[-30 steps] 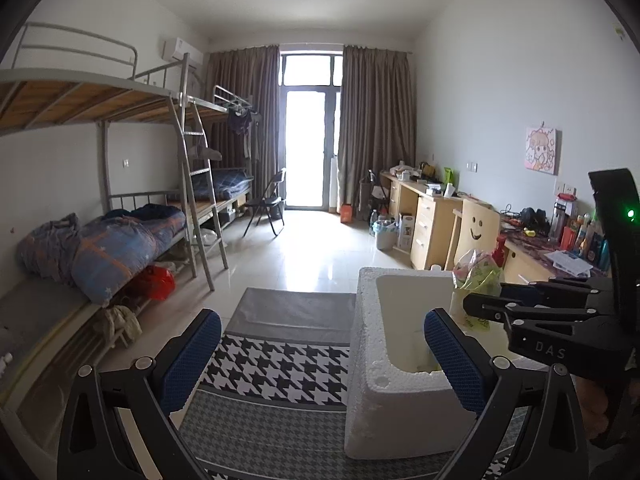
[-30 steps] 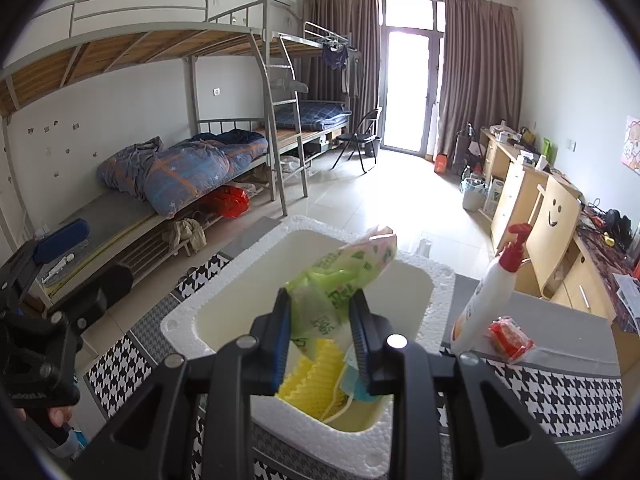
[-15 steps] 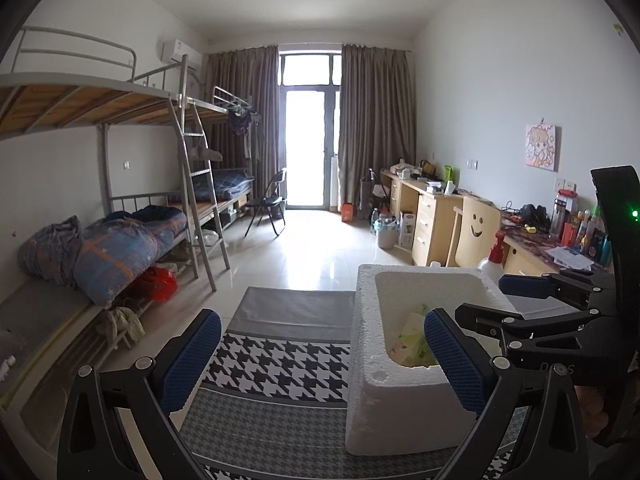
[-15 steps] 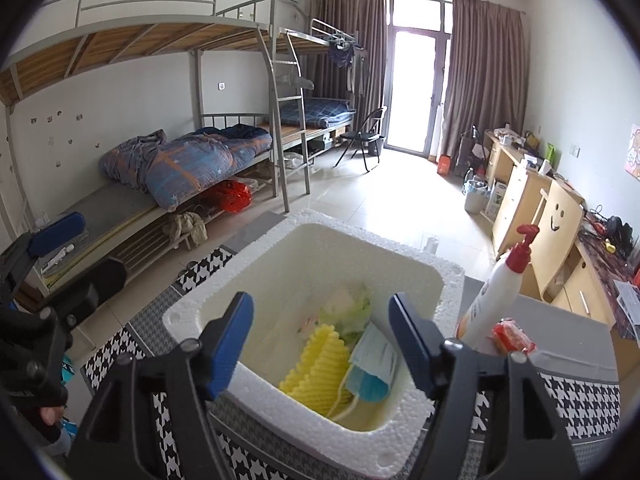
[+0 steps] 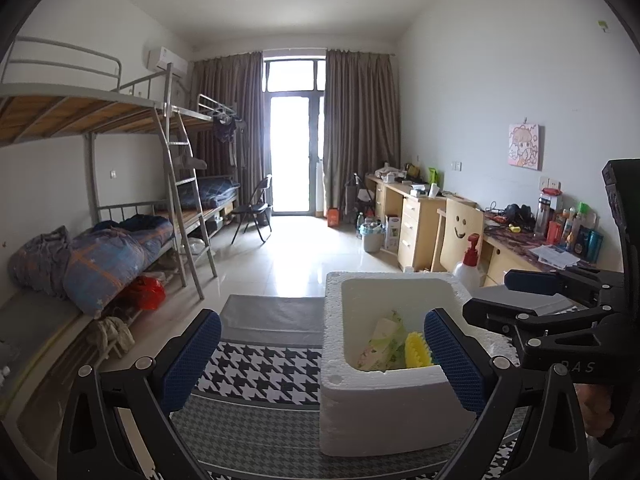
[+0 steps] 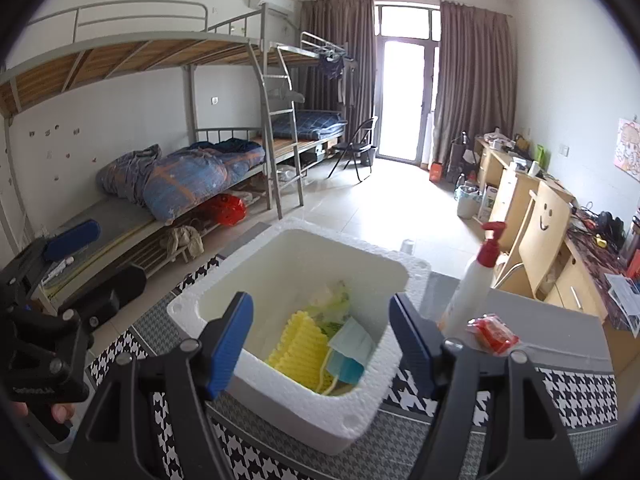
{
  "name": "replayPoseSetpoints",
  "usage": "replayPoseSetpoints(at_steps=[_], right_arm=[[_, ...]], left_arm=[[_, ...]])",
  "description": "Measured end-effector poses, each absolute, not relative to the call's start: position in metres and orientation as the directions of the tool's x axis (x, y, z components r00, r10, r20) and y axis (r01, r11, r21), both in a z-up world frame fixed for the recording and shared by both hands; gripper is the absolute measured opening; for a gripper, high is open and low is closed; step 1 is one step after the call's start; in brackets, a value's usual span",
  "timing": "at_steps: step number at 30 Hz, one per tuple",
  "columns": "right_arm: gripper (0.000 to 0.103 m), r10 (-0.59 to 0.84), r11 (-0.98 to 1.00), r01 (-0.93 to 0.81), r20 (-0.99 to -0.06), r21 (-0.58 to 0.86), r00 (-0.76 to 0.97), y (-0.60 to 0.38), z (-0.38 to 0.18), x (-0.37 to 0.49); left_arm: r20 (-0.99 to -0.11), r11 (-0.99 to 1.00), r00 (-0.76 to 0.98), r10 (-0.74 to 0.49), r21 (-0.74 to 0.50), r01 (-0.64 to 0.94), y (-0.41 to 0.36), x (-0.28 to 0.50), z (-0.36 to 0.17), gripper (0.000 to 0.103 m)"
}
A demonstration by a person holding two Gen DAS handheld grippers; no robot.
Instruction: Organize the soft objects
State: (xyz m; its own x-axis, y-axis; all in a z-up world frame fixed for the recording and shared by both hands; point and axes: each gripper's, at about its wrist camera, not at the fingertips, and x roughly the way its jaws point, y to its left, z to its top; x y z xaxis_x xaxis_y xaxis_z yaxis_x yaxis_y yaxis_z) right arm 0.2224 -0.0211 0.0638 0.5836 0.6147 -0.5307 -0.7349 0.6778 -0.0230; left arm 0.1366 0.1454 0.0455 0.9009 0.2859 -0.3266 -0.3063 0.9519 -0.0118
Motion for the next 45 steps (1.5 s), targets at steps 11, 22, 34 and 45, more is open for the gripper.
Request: replayPoseSetpoints(at_steps=[11,22,34,45], right_arm=[[0.08,0.619,0.702,-0.712,-0.475,-0.023,0.626,-0.051,0.075,0.206],[0.097,0.627,0.722,-0.692,-0.412,-0.013,0.662,-0.084,0.083,0.183],[0.101,0.627,0.737,-0.675,-0.344,-0.029,0.699,-0.12,0.083,0.153],[0.101,0.623,0.75,-0.661,-0.306,-0.029,0.72,-0.142,0.081,0.125]], left_arm=[[-0.3,0.963,0.92,0.251,-0.013,-0.268,0.126,0.128,0.054,0.102],[-0.272,0.973,0.936,0.223,-0.004,-0.233,0.103,0.115,0.062,0.102],[-0.25,0.98,0.948,0.194,-0.001,-0.201,0.076,0.093,0.063,0.102],[-0.221,0.981,0.957,0.188,0.007,-0.192,0.058,0.066,0.064,0.102]])
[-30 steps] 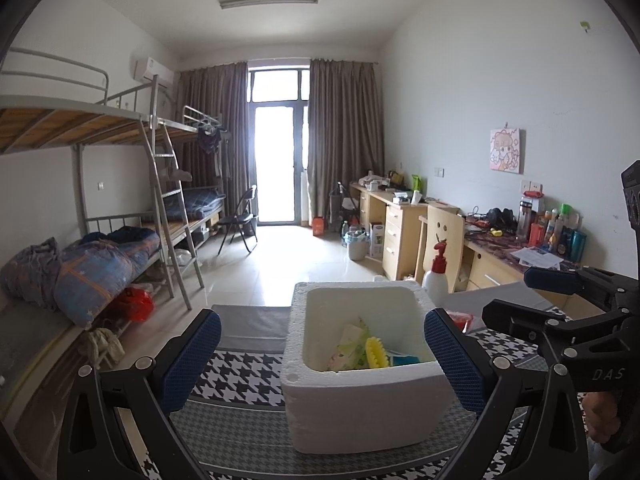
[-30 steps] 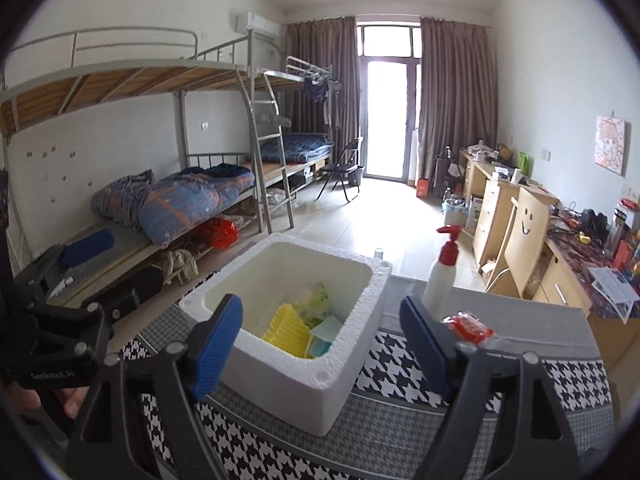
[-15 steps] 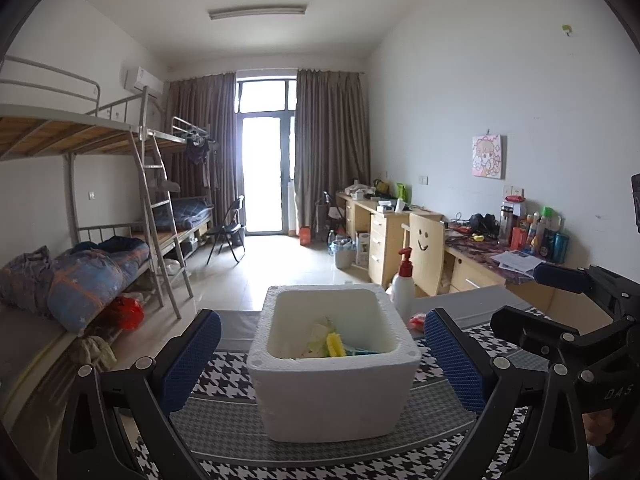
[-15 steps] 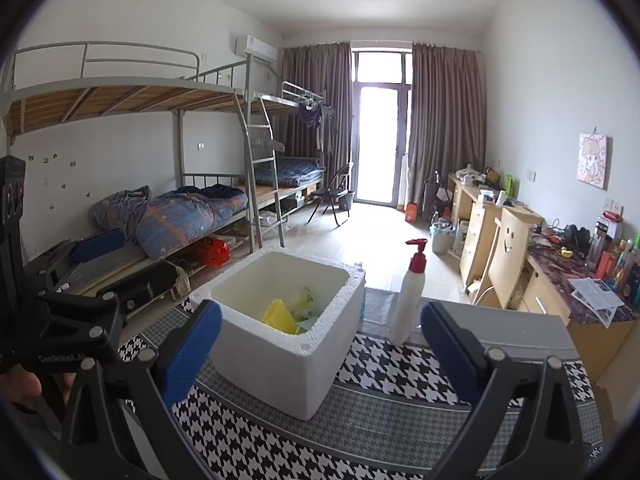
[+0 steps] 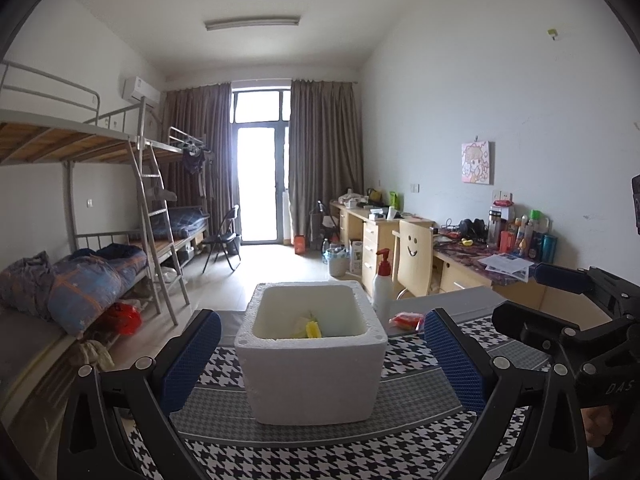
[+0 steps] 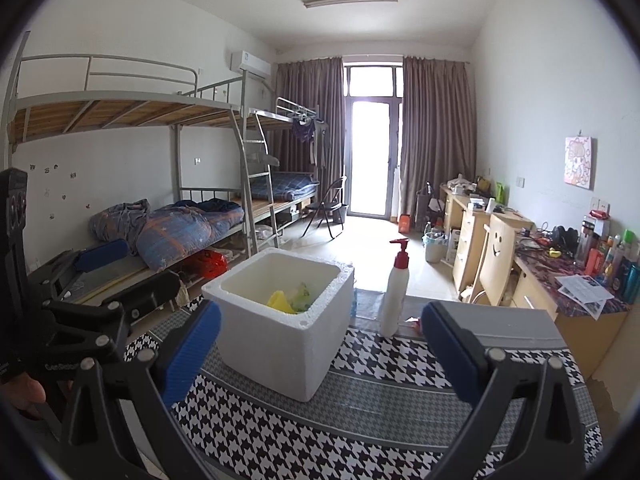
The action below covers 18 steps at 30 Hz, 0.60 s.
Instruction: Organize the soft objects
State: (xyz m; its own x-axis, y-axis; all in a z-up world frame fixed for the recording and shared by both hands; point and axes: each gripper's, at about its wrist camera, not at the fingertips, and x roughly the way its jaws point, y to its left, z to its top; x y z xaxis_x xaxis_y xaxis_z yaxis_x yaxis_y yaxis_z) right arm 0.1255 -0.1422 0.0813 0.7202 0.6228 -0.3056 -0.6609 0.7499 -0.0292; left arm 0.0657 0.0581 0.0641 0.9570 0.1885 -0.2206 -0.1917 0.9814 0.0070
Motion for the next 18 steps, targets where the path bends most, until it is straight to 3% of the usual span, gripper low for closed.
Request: replayPoseSetpoints(at_steps=[18], right_arm=[[0.102,0.609,0.77,-0.637,-0.275,-0.019,0.744,-0.161,0.065,0.093]], left_arm=[[-0.201,0.984,0.964,0.174,0.012,-0.176,0.047,0.033,0.051,0.102]])
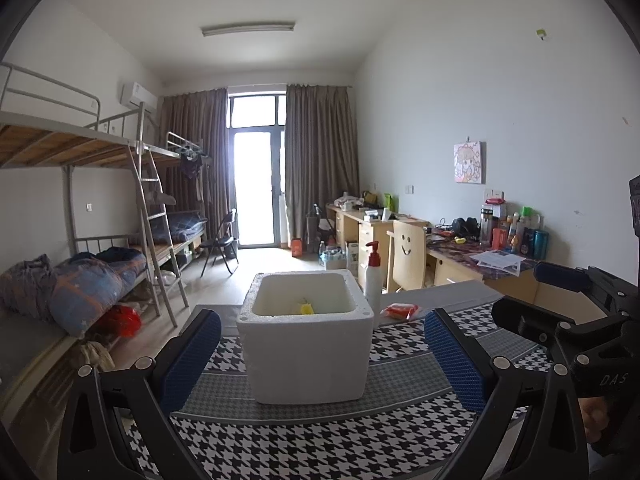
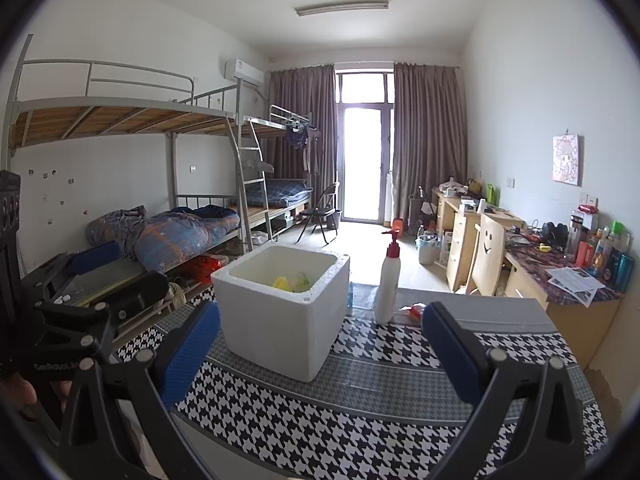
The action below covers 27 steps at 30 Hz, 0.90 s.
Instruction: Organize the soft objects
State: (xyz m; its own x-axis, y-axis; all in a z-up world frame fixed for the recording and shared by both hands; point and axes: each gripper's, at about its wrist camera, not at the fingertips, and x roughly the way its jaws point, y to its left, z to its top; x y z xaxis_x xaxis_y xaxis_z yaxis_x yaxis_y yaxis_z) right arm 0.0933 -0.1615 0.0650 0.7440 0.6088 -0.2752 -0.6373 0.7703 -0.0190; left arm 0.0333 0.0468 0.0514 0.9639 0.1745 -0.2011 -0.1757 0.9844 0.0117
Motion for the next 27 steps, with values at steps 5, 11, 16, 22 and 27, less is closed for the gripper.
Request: replayPoseSetpoints(at_steps=[5,11,16,22,27], right_arm=[[0.102,0.61,0.772,-0.635,-0.243,-0.03,0.754,-0.164,0.059,0.082],[0.102,0.607,0.776,-0.629,-0.224,-0.037,0.762,-0.164,0.054,0.07],[0.102,0.606,0.779,-0.626,-0.23,-0.022,0.762,-0.166,0.05,0.066],[0.102,0.599,0.786,-0.617,-0.219,-0.022,0.77,-0.17,0.046,0.058],[0.102,0.593,0.793,-0.61,-0.213,-0.014,0.776,-0.174,0.038,0.054]], left_arm=[[-0.197,0.984,0.965,0.175,0.007,-0.177,0.05,0.028,0.045,0.102],[-0.194,0.984,0.966,0.172,-0.005,-0.176,0.05,0.022,0.035,0.102],[-0.195,0.985,0.967,0.165,-0.011,-0.17,0.05,0.016,0.03,0.102],[-0.19,0.986,0.969,0.161,-0.018,-0.168,0.05,0.008,0.024,0.102],[-0.177,0.985,0.97,0.164,-0.029,-0.172,0.051,0.0,0.018,0.102]])
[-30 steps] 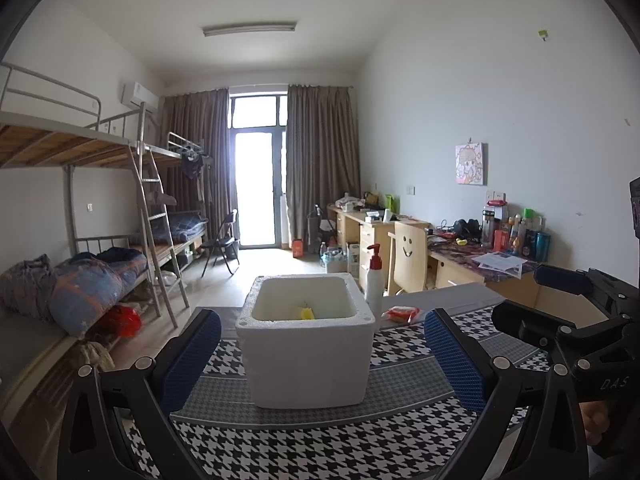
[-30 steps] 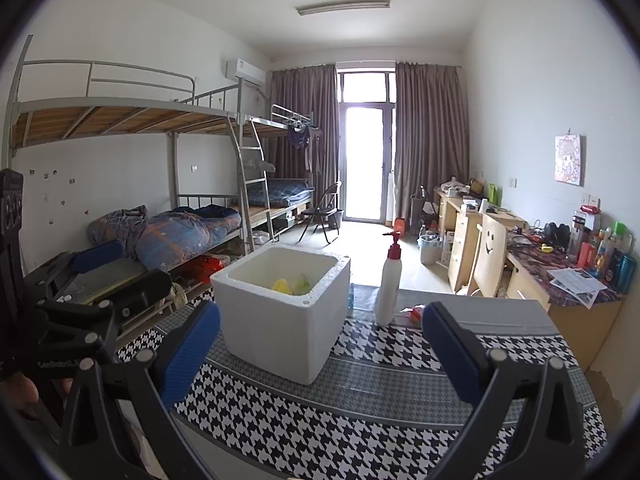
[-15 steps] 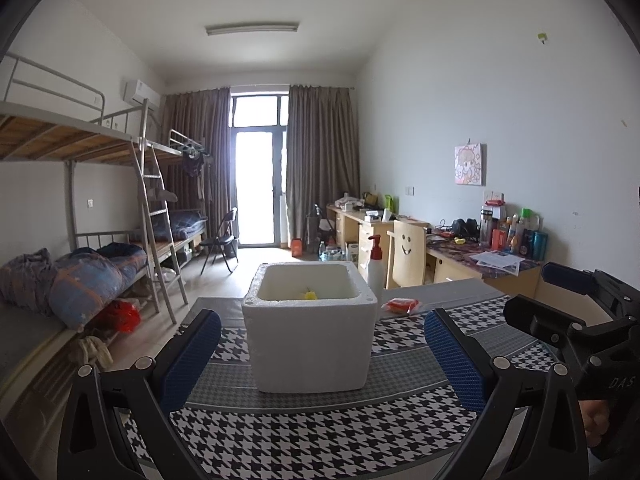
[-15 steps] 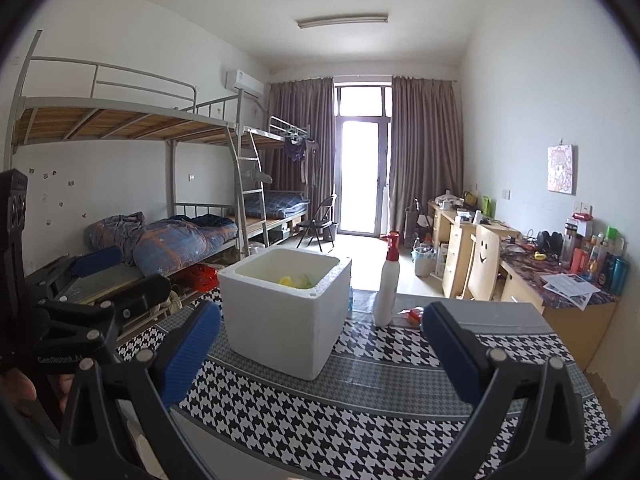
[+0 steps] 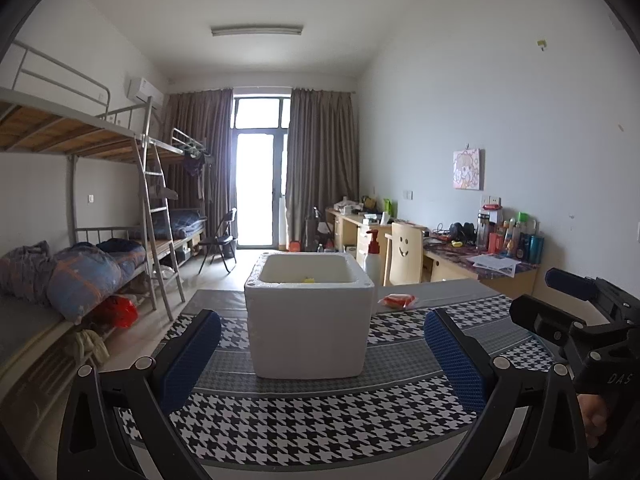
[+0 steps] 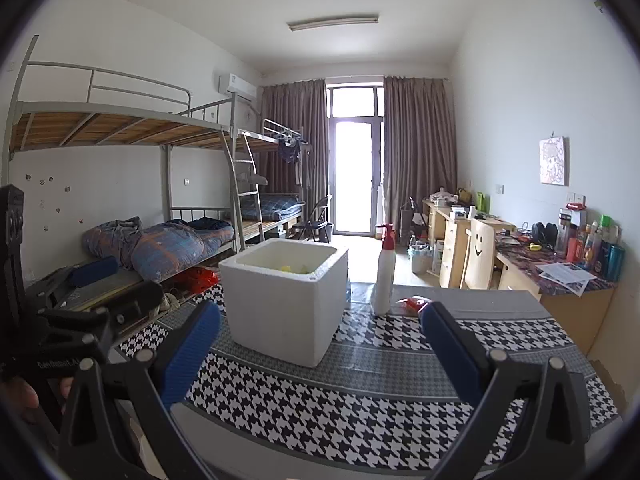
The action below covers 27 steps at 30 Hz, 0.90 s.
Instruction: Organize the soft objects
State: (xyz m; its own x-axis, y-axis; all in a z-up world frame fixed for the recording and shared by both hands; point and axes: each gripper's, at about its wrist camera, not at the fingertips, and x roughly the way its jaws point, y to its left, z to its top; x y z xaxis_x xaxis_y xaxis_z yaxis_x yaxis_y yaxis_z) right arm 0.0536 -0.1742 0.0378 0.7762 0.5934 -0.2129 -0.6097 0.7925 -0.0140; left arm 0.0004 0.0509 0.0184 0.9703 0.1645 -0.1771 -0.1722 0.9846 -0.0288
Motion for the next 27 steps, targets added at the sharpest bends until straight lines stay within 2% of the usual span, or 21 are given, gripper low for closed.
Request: replayPoseSetpoints(at_steps=[27], right_arm=[[0.102,0.559,0.819,-0.574,-0.228,0.0,0.797,-0.192,-0.011,0.036]], left_arm=[[-0.199,0.982,0.965,0.172,-0.038,-0.183,0.058,-0.013,-0.02,0.102]])
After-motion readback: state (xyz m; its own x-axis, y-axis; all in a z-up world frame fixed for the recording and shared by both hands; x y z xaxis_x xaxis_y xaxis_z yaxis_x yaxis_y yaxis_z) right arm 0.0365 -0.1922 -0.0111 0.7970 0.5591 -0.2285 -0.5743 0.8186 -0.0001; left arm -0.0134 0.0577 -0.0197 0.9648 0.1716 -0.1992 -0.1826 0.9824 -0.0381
